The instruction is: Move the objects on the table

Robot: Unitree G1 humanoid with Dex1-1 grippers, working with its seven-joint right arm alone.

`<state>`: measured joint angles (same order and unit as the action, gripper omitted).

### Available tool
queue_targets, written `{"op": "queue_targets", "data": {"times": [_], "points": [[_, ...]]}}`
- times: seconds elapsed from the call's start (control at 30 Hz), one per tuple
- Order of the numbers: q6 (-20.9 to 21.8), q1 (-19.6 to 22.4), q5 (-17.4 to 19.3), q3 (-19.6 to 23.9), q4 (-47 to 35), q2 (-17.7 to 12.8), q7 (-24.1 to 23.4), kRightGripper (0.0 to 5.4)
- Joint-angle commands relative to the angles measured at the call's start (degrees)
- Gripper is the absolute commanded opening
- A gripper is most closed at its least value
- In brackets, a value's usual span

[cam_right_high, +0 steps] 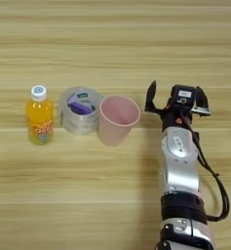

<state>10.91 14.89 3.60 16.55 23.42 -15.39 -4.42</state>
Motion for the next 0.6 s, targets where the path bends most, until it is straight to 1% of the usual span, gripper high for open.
{"op": "queue_targets", "data": {"times": [0.03, 0.4, 0.5, 0.6], "points": [[1.8, 4.1, 0.1, 0.5, -2.2, -1.8, 0.2, 5.37], [2.2, 3.8, 0.0, 0.7, -2.9, -1.9, -0.2, 5.37], [2.9, 3.5, 0.1, 1.2, -4.9, -2.0, -0.7, 5.37], [2.6, 2.7, -0.1, 1.6, -8.2, -2.2, -0.8, 5.37]]}}
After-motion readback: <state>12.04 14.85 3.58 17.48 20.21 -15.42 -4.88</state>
